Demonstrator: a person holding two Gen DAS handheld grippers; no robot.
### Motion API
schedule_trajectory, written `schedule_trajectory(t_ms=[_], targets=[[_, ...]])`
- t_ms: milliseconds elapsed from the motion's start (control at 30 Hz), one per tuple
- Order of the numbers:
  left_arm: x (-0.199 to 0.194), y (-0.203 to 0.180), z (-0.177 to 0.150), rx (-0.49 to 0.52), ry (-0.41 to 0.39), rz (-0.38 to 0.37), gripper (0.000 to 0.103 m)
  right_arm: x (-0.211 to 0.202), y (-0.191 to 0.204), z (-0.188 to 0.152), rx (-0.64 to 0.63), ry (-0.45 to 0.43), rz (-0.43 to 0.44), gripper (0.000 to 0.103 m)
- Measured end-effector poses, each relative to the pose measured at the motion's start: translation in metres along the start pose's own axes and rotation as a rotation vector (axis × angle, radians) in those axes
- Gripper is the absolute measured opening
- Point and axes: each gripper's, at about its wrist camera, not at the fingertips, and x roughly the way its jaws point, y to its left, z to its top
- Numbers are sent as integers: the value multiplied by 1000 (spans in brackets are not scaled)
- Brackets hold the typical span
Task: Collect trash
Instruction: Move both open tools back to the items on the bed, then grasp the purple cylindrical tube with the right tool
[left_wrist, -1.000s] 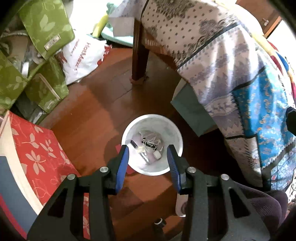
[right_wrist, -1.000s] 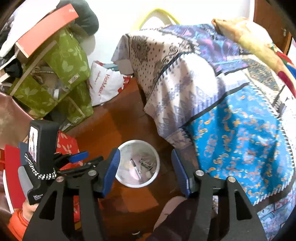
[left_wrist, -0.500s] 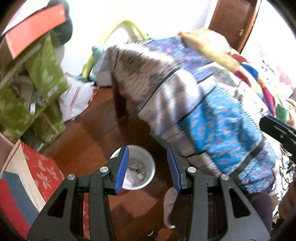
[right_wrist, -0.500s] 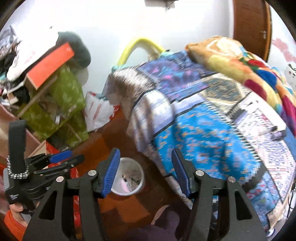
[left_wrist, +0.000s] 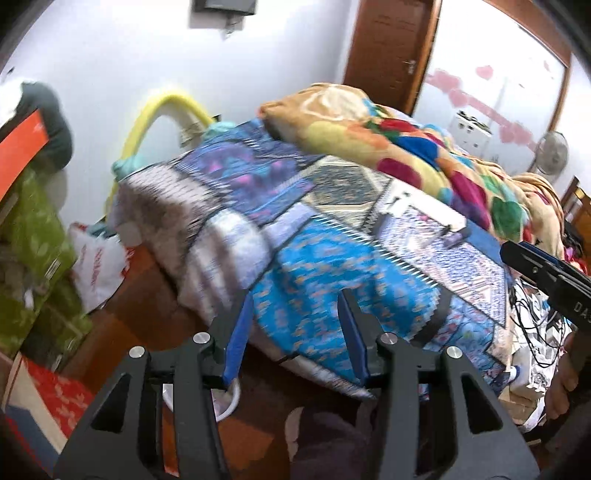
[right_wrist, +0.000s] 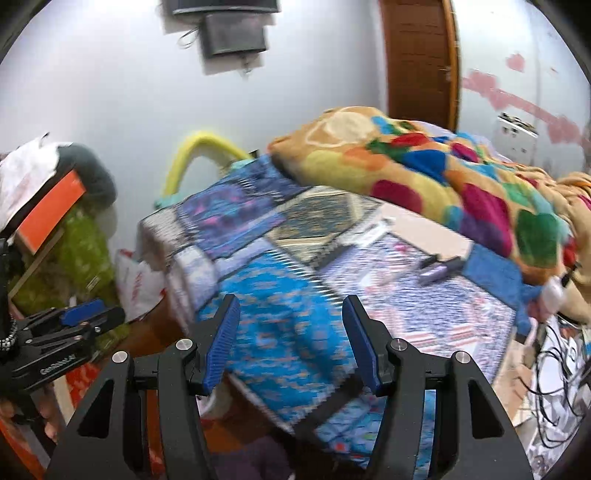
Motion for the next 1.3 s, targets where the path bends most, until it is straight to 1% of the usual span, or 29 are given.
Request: schedule_trajectory(t_ms=[100,267,400,500,633,733,900,1000,1100,1300], targets=[[15,-26,9,36,7,-26,47,-1,-30,0,34,-8,-34,54],[44,-67,23,94,22,-64,47,2,-67,1,57,-20,-97,54],[67,-94,34,127,27,-89,47,15,-97,5,80,-15,-161,54],[85,-111,41,143,35,-106,47,28,-116,5,107,-6,-193,54],[114,-132,52,170,44,-129,47,56,-148,3,183,58,-147,54],[134,-145,59,186,56,-145,47,78,-171,1,238,99,-133,54],[168,-161,63,206,80,-158,47,113,-202,3,359,138,-115,54],[189,-169,64,218,100,-167,47,130,-212,8,400,143,-127,54],[207,-178,63,236,120,-175,47,147,-216,15,413,150,-146,54],[232,-194,60,292,152,-190,47,176,-225,21,469,172,-162,54]])
